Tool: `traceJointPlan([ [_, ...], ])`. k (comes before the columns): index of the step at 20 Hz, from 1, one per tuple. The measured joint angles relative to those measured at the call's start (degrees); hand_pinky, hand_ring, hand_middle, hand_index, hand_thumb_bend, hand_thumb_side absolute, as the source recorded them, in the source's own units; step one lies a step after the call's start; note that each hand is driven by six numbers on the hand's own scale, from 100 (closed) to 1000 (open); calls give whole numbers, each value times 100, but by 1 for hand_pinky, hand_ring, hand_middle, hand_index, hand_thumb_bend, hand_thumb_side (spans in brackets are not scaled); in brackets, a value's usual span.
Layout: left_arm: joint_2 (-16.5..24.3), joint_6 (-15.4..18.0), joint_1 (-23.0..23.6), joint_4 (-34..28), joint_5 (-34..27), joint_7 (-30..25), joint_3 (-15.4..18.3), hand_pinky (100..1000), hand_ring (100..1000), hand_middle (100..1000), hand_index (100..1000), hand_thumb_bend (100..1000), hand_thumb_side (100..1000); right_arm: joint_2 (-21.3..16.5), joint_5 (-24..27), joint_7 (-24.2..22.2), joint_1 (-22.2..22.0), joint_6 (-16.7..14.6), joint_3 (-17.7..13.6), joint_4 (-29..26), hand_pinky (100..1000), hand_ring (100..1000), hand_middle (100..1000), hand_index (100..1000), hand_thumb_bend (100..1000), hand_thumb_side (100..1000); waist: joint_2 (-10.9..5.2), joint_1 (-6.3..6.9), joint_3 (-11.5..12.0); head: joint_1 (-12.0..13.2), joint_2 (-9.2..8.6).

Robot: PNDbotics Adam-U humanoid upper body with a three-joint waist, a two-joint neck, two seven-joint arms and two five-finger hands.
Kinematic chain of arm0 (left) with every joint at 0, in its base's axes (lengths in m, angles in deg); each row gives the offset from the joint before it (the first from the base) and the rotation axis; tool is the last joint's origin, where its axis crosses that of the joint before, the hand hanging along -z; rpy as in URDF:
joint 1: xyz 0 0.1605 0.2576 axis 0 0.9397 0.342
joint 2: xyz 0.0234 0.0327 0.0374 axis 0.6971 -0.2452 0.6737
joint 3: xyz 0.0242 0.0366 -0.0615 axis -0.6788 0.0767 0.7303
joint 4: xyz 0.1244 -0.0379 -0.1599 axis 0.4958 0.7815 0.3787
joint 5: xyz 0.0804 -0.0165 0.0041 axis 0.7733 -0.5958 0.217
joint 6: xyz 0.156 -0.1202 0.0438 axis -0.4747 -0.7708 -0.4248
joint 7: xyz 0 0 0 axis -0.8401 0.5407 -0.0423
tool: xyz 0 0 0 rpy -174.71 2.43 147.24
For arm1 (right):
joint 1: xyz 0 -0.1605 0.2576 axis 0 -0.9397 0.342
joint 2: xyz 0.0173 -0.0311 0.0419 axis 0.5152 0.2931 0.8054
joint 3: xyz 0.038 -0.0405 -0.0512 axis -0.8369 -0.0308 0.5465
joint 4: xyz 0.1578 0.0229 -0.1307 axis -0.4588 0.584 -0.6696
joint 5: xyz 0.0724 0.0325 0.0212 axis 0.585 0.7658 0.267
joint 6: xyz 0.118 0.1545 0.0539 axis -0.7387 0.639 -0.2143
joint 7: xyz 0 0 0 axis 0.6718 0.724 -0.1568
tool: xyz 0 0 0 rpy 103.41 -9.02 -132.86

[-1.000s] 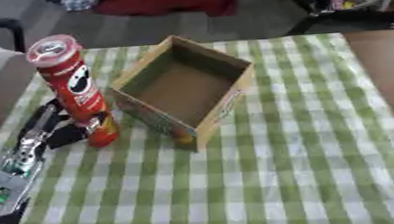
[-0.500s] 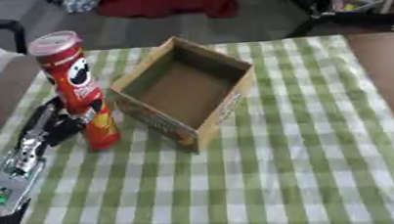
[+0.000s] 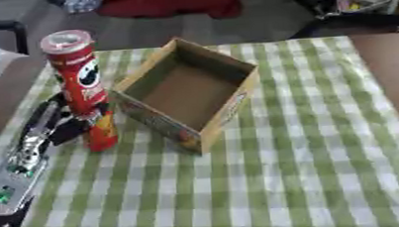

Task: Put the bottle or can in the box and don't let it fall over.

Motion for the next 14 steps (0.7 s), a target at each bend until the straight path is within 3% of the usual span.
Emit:
traceJointPlan([
  [9, 0, -62, 0, -12, -125, -44, -7, 931, 821, 732, 789, 393, 310, 15, 0, 0, -1, 0, 0, 9, 866, 873, 826, 930, 100, 532, 0, 0, -1, 16, 0],
  [14, 0, -84, 1, -41, -188, -103, -18, 926, 770, 697, 760, 316, 235, 36, -1, 0, -4, 0, -2, 32, 866, 874, 826, 930, 100, 531, -1, 0, -1, 18, -2],
])
